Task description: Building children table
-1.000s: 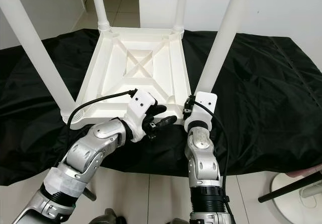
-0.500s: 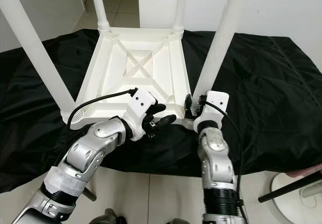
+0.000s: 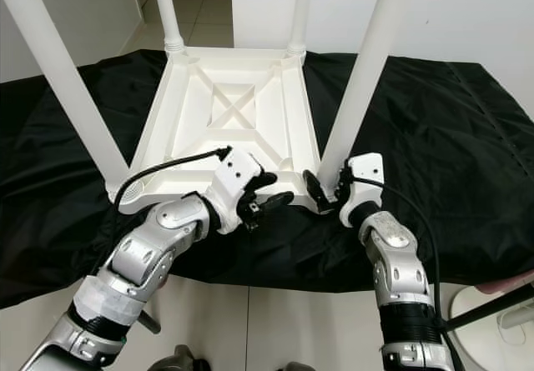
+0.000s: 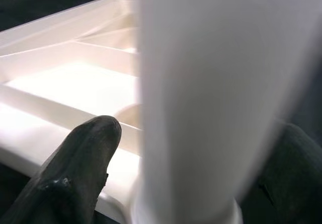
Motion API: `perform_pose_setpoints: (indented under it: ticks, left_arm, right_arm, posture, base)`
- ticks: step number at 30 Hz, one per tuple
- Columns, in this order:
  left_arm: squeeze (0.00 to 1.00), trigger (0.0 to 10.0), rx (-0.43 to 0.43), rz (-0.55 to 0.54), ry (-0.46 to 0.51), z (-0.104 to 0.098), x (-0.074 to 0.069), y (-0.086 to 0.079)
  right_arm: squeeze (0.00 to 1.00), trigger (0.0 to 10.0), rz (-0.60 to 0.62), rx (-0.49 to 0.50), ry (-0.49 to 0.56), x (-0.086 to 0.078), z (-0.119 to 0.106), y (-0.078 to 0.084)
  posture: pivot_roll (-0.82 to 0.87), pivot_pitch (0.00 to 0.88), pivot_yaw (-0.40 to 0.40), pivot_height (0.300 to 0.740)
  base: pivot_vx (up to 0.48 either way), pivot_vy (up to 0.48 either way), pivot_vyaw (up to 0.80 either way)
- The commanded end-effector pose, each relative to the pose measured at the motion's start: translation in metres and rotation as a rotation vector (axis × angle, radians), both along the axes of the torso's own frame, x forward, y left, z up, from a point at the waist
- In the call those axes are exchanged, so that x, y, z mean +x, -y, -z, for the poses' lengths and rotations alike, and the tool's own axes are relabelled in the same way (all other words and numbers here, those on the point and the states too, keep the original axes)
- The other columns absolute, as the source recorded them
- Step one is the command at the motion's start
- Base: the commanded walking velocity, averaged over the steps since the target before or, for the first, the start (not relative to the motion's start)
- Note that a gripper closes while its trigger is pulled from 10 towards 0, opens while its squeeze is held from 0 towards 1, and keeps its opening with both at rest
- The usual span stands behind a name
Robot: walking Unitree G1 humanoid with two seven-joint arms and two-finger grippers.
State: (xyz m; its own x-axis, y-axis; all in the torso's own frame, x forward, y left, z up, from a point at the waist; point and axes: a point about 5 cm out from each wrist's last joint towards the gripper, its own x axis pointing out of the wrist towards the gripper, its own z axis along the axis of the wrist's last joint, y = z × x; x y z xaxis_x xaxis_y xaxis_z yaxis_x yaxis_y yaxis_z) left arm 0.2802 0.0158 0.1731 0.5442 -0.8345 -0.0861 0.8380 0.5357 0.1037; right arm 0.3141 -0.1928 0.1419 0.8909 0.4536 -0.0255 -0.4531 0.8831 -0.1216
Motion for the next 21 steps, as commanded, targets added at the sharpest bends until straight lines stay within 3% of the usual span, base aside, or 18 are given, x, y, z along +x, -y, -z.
perform_pose_setpoints:
  ticks: [1, 3, 4, 17, 18, 21]
  left_arm:
    - [0.00, 10.0, 0.013, -0.039, 0.018, -0.001, 0.003, -0.001]
    - [0.00, 10.0, 0.013, -0.039, 0.018, -0.001, 0.003, -0.001]
    - [0.00, 10.0, 0.014, -0.042, 0.019, -0.001, 0.003, -0.002]
    - [0.00, 10.0, 0.012, -0.057, 0.020, -0.001, 0.002, -0.004]
    - [0.00, 10.0, 0.013, -0.057, 0.020, -0.001, 0.002, -0.004]
    - [0.00, 10.0, 0.011, -0.062, 0.017, -0.001, 0.001, -0.005]
  right_arm:
    - [0.00, 4.4, -0.060, -0.040, 0.002, 0.005, 0.001, -0.002]
    - [0.00, 4.4, -0.060, -0.040, 0.002, 0.005, 0.001, -0.002]
    - [0.00, 0.0, -0.073, -0.050, 0.000, 0.007, 0.002, -0.001]
    - [0.00, 0.0, -0.082, -0.042, -0.063, 0.008, 0.015, 0.009]
    - [0.00, 10.0, -0.077, -0.038, -0.065, 0.008, 0.016, 0.009]
    - [0.00, 10.0, 0.021, 0.023, -0.042, 0.010, 0.012, 0.006]
  posture:
    - [-0.05, 0.000, 0.024, 0.740]
    - [-0.05, 0.000, 0.024, 0.740]
    - [-0.05, 0.000, 0.022, 0.740]
    - [-0.03, 0.000, 0.018, 0.740]
    - [-0.03, 0.000, 0.018, 0.740]
    - [-0.04, 0.000, 0.020, 0.740]
  base:
    - [0.000, 0.000, 0.00]
    - [0.000, 0.000, 0.00]
    - [0.000, 0.000, 0.00]
    - [0.000, 0.000, 0.00]
    - [0.000, 0.000, 0.00]
    - [0.000, 0.000, 0.00]
